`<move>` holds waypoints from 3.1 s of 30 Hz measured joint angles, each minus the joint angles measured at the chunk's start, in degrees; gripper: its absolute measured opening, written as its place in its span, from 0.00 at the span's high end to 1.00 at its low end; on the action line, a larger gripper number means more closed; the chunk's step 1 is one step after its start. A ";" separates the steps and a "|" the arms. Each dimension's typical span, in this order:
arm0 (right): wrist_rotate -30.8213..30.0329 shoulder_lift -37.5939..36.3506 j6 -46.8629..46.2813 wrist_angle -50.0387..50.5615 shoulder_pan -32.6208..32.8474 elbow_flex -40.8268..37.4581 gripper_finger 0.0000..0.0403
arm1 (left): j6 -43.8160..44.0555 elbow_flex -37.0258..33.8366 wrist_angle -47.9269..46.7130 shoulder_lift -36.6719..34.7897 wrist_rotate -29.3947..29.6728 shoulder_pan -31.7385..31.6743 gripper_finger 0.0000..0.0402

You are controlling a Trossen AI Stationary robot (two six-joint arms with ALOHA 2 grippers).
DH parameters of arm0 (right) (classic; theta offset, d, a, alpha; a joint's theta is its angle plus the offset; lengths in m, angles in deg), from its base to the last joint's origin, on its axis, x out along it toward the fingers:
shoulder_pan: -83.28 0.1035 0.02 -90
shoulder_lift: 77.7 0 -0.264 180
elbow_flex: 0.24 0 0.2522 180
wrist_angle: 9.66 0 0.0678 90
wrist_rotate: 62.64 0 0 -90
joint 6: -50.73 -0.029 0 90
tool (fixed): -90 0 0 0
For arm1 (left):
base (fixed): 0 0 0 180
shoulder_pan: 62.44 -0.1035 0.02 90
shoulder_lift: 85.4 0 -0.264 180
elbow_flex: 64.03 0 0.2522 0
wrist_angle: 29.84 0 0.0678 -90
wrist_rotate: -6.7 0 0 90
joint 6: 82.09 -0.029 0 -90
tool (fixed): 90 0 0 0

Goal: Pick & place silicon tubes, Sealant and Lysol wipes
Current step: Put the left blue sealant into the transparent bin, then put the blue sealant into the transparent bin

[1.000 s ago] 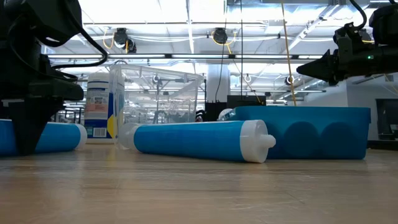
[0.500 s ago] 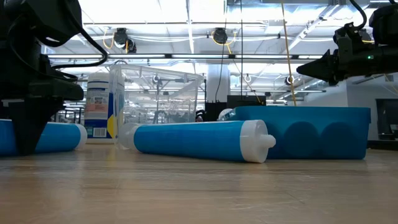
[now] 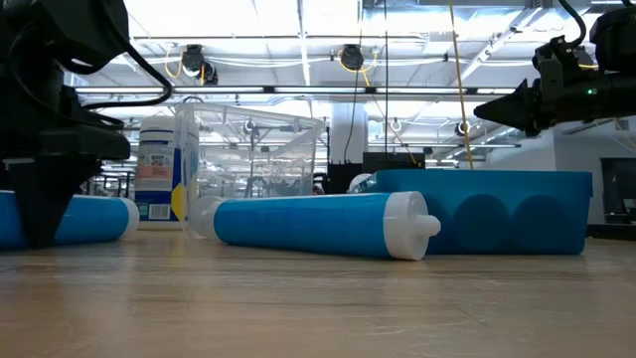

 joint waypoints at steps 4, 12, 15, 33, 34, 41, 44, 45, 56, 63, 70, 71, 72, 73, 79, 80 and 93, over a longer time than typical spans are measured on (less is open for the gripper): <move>0.00 0.00 0.02 0.00 -0.02 0.00 1.00 | -2.23 0.00 -0.02 0.00 -0.35 -0.02 0.35; 0.01 0.00 0.00 -0.01 -0.02 -0.02 1.00 | -2.08 -0.02 0.21 -0.07 -2.34 -0.07 0.47; 0.01 0.00 0.01 0.00 -0.02 -0.02 1.00 | -2.08 -0.02 0.52 -0.07 -2.49 -0.36 0.47; 0.00 0.00 0.00 0.00 0.00 -0.07 1.00 | -14.51 18.15 -12.19 -12.54 20.17 2.51 0.47; 0.01 0.00 0.01 0.00 0.00 -0.07 1.00 | -16.67 19.33 -11.85 -12.89 22.55 2.78 0.47; 0.01 0.00 0.02 -0.01 -0.02 -0.07 1.00 | -27.86 26.94 -11.60 -13.03 35.52 0.56 0.47; 0.00 0.00 0.01 0.00 0.00 -0.07 1.00 | -31.22 29.64 -11.17 -13.05 45.07 -2.36 0.47; 0.00 0.00 0.00 0.00 -0.01 -0.07 1.00 | -32.66 30.26 -10.88 -13.06 47.71 -3.50 0.47; 0.00 0.00 0.00 0.00 0.00 -0.04 1.00 | -41.96 31.04 -1.41 -10.45 51.15 -20.81 0.47; 0.01 0.00 0.01 0.21 0.00 -0.04 1.00 | -46.15 31.04 3.52 -3.25 42.81 -29.95 0.47; 0.00 0.09 0.02 0.12 -0.02 0.00 1.00 | -48.15 31.03 4.86 5.38 30.69 -34.27 0.47; 0.02 0.09 0.01 0.25 -0.01 0.00 1.00 | -48.16 31.01 4.93 6.21 28.37 -34.78 0.47; 0.00 0.16 0.01 0.05 0.00 0.00 1.00 | -48.16 31.01 5.08 7.12 26.37 -35.27 0.47; 0.00 0.29 0.00 -0.12 -0.01 0.00 1.00 | -48.14 31.01 5.03 8.03 24.79 -35.69 0.47; 0.00 0.46 0.00 -0.04 -0.02 0.00 1.00 | -45.39 31.32 2.88 11.03 17.10 -37.71 0.47; 0.01 0.46 0.01 -0.04 -0.02 0.00 1.00 | -45.12 31.39 2.36 11.28 16.75 -37.86 0.47; 0.00 0.44 0.01 -0.04 0.00 -0.02 1.00 | -48.68 30.97 1.78 11.07 7.28 -37.43 0.05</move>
